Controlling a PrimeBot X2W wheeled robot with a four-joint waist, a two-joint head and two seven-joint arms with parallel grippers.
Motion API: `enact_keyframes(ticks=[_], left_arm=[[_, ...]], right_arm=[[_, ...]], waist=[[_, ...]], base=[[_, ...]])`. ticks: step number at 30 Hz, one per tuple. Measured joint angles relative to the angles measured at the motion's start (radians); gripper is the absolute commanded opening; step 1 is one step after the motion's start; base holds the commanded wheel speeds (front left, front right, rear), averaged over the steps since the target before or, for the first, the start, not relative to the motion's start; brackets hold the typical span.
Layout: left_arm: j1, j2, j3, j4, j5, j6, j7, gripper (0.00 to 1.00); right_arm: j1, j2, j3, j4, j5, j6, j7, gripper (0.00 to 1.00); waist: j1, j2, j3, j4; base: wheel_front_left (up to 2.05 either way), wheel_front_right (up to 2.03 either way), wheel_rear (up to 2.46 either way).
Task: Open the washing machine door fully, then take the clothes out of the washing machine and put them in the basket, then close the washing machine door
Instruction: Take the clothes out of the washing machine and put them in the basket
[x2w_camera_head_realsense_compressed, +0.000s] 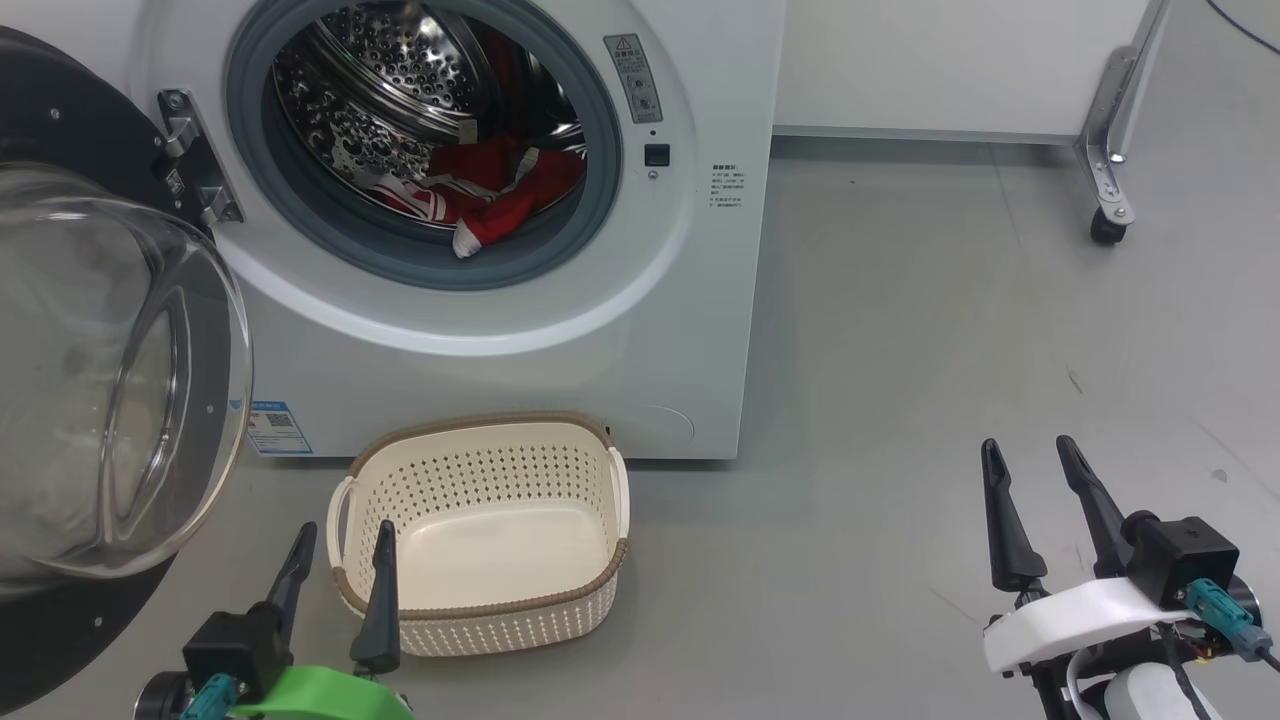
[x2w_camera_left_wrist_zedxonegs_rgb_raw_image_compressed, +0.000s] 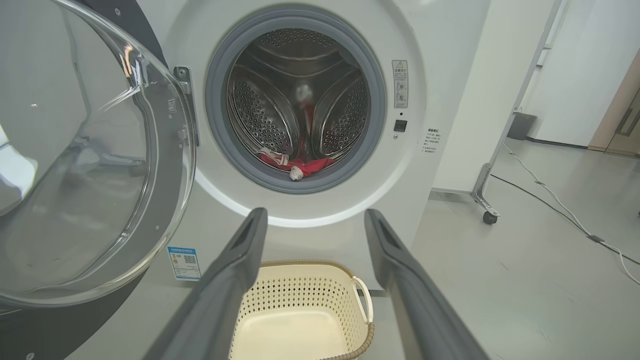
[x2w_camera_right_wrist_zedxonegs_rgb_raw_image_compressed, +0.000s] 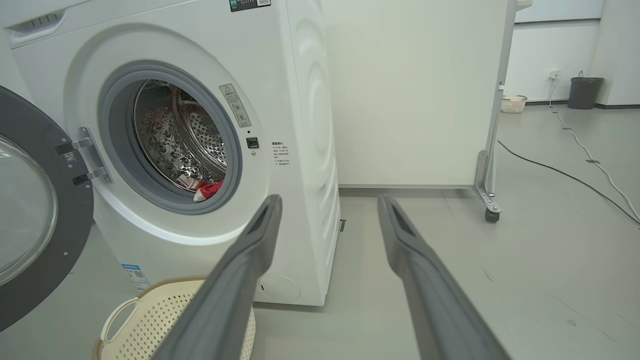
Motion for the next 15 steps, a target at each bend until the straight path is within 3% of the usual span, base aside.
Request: enact_keyframes(ticks=[15], left_arm=[[0.000,0.000,-0.006,0.000,0.000,0.000,0.000,1.00]], right_arm=[[0.000,0.001,-0.001,0.000,0.000,0.000,0.000,1.00]], waist=[[0.0000,0.0000,0.002,-0.002]], base=[[1.07,-1.10,0.03]])
